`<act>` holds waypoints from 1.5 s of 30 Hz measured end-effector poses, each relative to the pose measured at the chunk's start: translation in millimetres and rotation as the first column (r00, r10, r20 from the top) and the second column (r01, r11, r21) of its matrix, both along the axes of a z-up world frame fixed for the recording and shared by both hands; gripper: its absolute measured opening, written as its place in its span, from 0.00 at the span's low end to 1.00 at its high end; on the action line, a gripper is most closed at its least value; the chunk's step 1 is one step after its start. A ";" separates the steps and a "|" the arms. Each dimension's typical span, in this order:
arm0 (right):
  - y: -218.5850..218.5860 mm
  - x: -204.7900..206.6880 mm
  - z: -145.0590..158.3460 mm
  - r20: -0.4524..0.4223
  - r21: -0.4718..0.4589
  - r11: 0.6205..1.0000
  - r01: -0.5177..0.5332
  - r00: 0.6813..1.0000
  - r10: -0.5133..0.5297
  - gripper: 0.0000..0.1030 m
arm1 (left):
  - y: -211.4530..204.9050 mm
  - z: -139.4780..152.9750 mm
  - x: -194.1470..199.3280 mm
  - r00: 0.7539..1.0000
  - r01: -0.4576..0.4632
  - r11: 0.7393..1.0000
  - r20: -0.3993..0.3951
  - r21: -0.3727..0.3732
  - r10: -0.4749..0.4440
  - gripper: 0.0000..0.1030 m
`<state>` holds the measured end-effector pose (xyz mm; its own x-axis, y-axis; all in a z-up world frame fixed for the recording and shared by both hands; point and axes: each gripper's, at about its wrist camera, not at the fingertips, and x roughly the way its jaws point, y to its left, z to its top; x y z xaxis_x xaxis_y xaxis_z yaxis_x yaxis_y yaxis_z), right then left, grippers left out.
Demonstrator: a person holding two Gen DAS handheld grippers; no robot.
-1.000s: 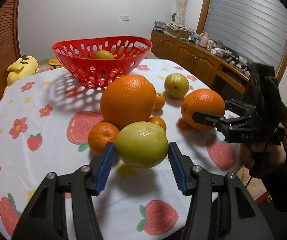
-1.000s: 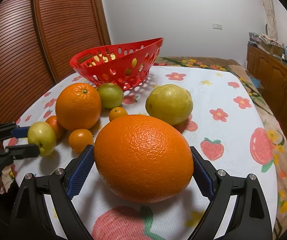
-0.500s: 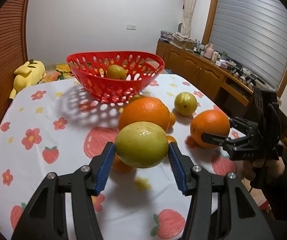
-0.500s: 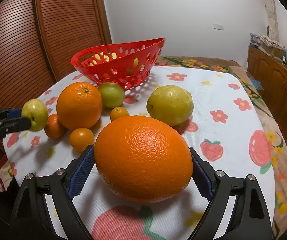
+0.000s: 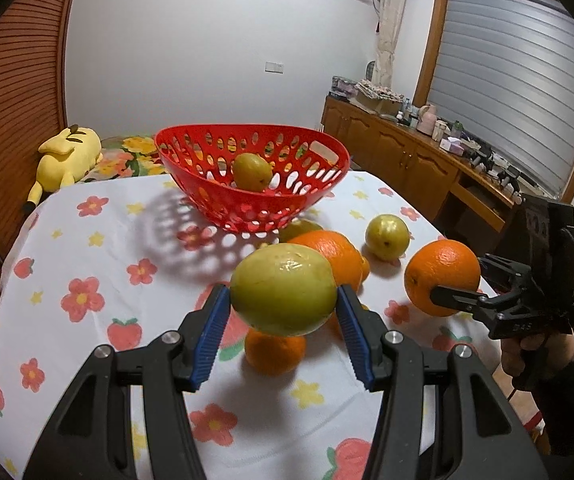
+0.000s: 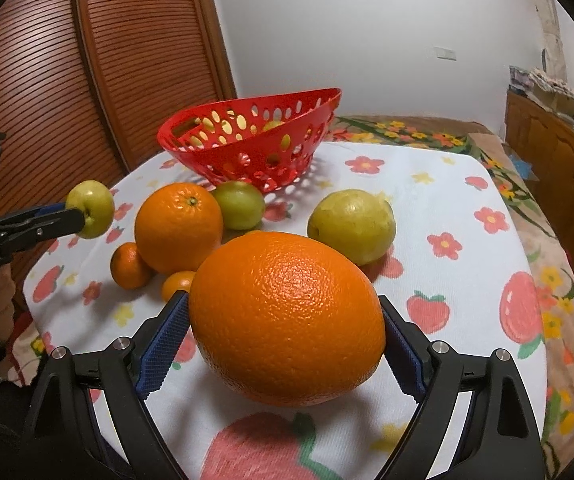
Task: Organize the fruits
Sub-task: 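Lift and carry the yellow-green fruit with left tool while right carries the orange to the basket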
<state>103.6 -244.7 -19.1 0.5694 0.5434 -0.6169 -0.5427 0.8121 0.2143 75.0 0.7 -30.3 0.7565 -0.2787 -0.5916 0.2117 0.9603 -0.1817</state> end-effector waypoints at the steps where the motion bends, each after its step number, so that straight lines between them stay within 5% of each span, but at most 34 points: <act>1: -0.7 0.2 1.7 -0.001 0.008 1.000 -0.002 1.000 0.002 0.89 | 0.9 1.2 0.6 1.000 -0.002 1.000 0.003 0.001 0.002 0.51; 27: 33.3 41.5 89.3 0.123 0.016 0.997 -0.082 0.989 0.079 0.89 | 17.9 46.0 53.4 0.995 -0.024 1.000 0.099 0.017 0.022 0.51; 45: 76.2 110.4 89.4 0.070 -0.059 0.983 -0.174 0.982 0.177 0.89 | 30.0 36.7 116.6 0.998 -0.023 0.999 0.054 0.037 0.021 0.51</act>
<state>214.0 -168.5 70.3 0.5134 0.6071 -0.6065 -0.6906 0.7118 0.1280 191.5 30.8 6.3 0.7932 -0.2398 -0.5597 0.1990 0.9708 -0.1339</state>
